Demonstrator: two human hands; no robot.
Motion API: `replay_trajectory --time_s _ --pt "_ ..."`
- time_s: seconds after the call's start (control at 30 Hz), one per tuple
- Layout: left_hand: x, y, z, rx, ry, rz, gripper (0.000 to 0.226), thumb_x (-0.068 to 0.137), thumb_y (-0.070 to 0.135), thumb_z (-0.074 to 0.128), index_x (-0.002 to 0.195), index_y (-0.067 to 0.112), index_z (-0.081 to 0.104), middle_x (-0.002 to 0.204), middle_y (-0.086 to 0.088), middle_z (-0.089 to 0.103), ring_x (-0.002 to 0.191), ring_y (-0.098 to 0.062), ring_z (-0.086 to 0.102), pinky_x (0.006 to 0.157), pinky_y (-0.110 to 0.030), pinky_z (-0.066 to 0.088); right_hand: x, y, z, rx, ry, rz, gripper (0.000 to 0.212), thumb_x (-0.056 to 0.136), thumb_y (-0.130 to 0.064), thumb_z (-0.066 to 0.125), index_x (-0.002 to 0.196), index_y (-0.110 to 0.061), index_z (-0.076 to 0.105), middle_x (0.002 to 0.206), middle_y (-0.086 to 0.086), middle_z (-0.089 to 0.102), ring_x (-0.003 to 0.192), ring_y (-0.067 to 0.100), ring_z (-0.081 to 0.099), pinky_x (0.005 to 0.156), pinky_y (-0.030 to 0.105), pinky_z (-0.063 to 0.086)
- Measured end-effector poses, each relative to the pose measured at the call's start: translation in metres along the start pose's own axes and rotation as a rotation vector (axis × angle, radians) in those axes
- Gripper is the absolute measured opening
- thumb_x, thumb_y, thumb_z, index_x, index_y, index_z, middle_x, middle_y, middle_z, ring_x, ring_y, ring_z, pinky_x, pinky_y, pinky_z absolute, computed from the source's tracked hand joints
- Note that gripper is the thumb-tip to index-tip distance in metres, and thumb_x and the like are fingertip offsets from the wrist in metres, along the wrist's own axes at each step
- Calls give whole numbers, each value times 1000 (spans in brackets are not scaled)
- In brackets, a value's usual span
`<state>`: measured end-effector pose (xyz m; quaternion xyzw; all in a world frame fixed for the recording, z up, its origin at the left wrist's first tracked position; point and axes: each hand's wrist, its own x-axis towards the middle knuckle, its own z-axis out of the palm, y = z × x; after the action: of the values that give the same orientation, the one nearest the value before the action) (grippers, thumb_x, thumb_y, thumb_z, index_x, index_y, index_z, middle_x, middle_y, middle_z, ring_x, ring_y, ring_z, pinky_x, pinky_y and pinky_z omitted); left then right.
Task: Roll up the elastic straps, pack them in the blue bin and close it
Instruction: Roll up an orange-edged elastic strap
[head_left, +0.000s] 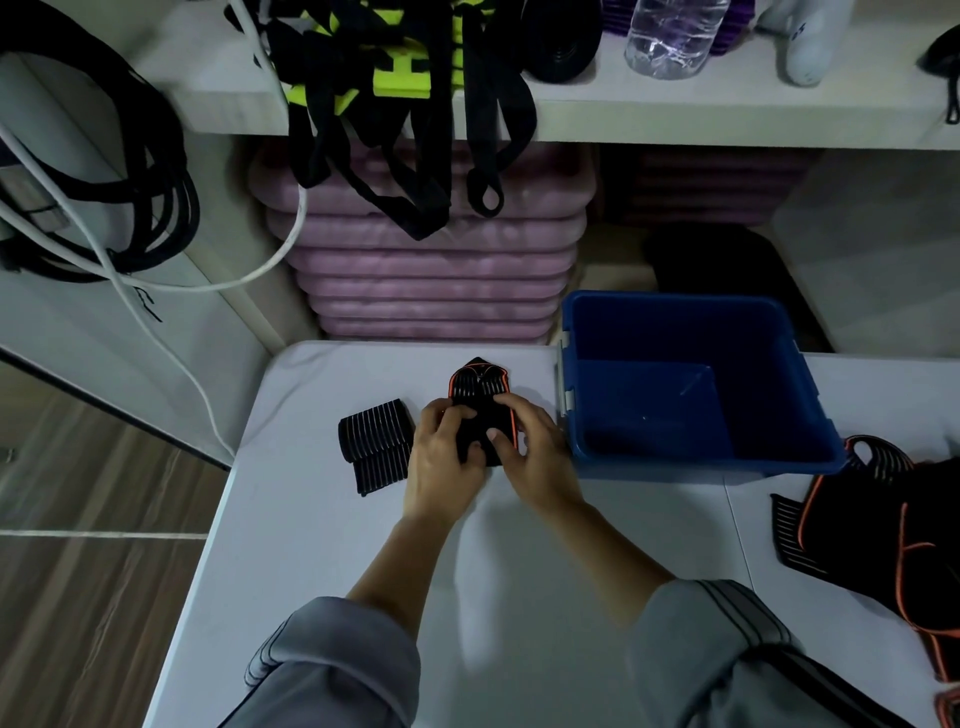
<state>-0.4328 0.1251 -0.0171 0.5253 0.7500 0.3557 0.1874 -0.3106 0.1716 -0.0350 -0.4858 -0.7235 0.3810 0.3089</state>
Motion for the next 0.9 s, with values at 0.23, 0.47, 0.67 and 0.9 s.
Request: replay_trajectory --time_s 0.23,0.47,0.67,0.9 --pt "-1 -1 -3 -2 -6 7 37 76 6 61 113 10 60 123 -9 49 106 -28 54 87 -34 47 0 -3 1 9 -3 -16 45 93 -18 54 136 -21 45 127 3 52 116 14 49 94 26 44" --pt "-3 0 -2 38 28 0 31 83 7 57 114 7 59 123 -13 48 111 -30 48 92 -36 44 -2 -10 1 -40 3 4 47 96 -20 49 141 -13 36 138 5 44 128 18 41 103 27 35" --pt "-18 4 -7 211 88 34 29 81 19 48 104 7 62 107 -15 56 94 -32 52 77 -43 50 -24 -17 -5 -165 -20 13 50 94 -23 48 141 -9 34 135 9 45 123 24 42 102 35 38" --pt "-77 18 -9 374 27 67 24 72 22 49 84 12 67 85 -12 61 77 -33 56 64 -40 49 -94 -10 -35 -360 -67 60 42 95 -24 49 132 -3 46 131 16 50 119 31 48 98 36 41"
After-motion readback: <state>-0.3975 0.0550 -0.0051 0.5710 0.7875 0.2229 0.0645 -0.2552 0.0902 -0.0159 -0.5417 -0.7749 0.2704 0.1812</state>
